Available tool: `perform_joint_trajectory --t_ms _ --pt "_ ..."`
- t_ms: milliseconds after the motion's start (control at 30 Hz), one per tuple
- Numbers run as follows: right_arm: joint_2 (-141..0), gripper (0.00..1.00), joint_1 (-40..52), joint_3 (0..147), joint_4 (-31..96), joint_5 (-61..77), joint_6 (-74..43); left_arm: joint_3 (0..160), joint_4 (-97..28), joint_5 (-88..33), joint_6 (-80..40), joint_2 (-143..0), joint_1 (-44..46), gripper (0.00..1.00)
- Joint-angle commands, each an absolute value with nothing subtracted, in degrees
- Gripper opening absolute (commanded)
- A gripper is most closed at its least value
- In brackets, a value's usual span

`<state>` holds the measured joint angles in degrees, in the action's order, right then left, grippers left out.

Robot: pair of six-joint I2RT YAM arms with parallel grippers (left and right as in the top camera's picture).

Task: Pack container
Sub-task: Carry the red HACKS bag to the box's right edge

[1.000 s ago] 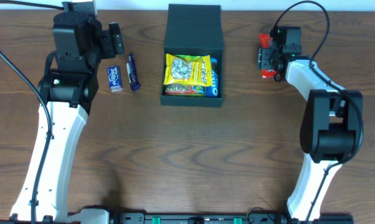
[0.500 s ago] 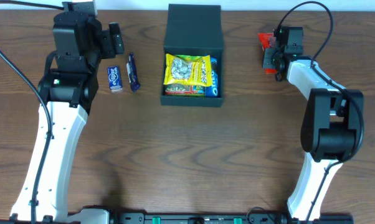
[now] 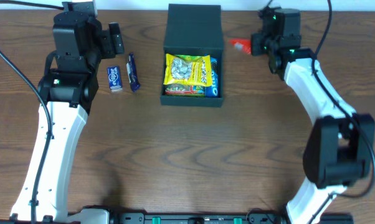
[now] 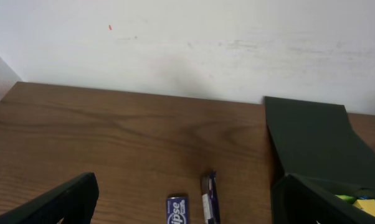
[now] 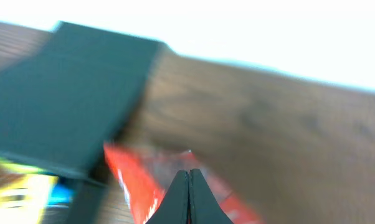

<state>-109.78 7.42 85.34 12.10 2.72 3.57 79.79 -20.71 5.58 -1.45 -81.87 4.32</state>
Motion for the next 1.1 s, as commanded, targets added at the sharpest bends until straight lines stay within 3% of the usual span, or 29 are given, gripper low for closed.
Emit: perform_joint_trajectory --t_ms 0,167,333,367,400,433,467,533,633,800,1067 --pt "-106.63 0.01 10.33 85.52 12.29 8.6 10.11 80.53 -20.69 6.15 -1.23 -81.25 4.12 0.95" --pt "-105.47 0.01 14.0 85.52 13.54 12.51 10.61 80.53 -19.81 6.22 -1.23 -81.25 4.1 0.95" --pt "-105.56 0.01 14.92 85.49 16.75 3.95 10.2 80.53 -19.68 6.2 -1.23 -81.25 4.1 0.95" --pt "-105.67 0.18 14.79 85.49 17.61 1.58 9.63 80.53 -19.68 6.2 -1.23 -81.25 4.1 0.95" --pt "-105.89 0.45 14.52 85.49 18.37 -0.69 8.95 80.53 -19.68 6.2 -1.23 -81.25 4.1 0.95" --pt "-106.1 0.54 14.15 85.49 19.03 -2.13 8.6 80.53 -19.66 6.2 -1.23 -81.25 4.1 0.95" --pt "-106.17 0.56 13.8 85.49 19.42 -2.42 8.6 80.53 -19.66 6.2 -1.23 -81.25 4.1 0.95" --pt "-107.13 0.75 12.36 85.49 19.81 -1.89 8.6 80.53 -19.68 6.2 -1.23 -81.25 4.1 0.95" --pt "-109.03 0.86 11.33 85.49 19.86 -1.04 8.64 80.53 -19.66 6.17 -1.23 -81.25 4.1 0.95" --pt "-113.43 0.93 9.69 85.49 20.53 1.85 8.78 80.53 -19.68 6.17 -1.23 -81.25 4.1 0.95" --pt "-120.7 0.8 9.39 85.49 20.16 3.46 8.86 80.53 -19.68 6.17 -1.23 -81.25 4.1 0.95"
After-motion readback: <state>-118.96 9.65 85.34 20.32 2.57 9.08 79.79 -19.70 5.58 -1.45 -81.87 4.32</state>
